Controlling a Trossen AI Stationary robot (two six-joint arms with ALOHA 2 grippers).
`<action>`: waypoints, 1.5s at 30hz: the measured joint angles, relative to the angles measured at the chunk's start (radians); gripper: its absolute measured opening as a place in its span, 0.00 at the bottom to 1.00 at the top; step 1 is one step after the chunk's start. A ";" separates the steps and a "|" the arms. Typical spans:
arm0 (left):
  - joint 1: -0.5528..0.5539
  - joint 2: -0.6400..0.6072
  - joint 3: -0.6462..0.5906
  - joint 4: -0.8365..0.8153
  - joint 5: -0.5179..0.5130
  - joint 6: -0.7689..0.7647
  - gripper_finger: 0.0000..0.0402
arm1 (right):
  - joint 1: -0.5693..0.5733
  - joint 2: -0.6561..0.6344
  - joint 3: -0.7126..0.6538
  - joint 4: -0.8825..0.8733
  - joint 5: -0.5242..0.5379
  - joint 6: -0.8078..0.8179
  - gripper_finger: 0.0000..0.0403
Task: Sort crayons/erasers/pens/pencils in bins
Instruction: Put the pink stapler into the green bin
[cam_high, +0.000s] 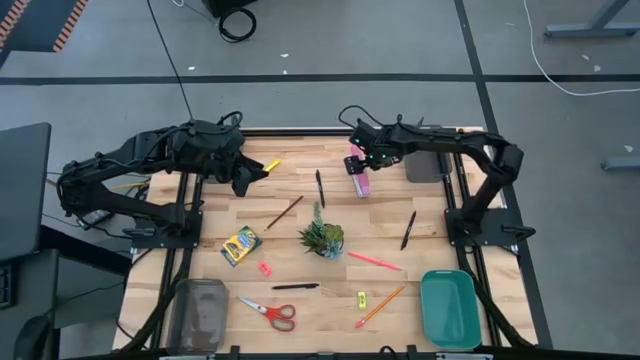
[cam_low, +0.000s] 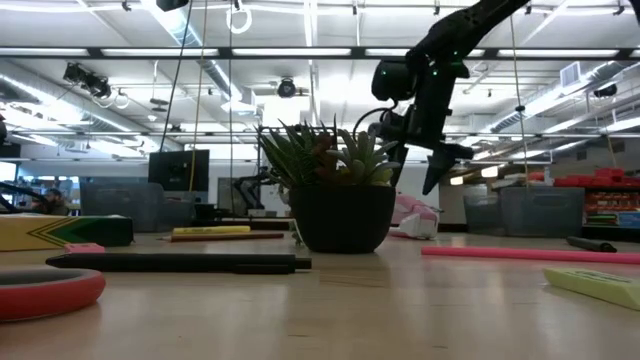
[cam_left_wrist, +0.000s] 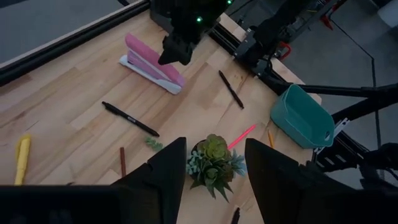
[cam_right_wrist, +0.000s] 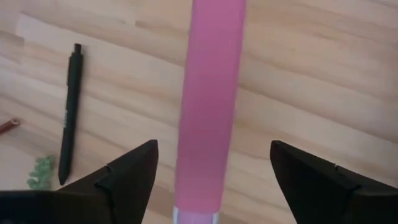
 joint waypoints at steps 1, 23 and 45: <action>0.000 0.000 0.000 0.000 0.000 0.000 0.43 | 0.004 0.007 0.000 0.005 -0.007 0.001 0.79; -0.033 0.000 0.000 -0.017 0.000 -0.006 0.43 | 0.031 0.128 0.000 0.052 -0.004 0.026 0.70; -0.033 0.000 0.000 -0.048 0.000 0.024 0.43 | 0.025 0.061 -0.002 -0.053 0.018 -0.021 0.39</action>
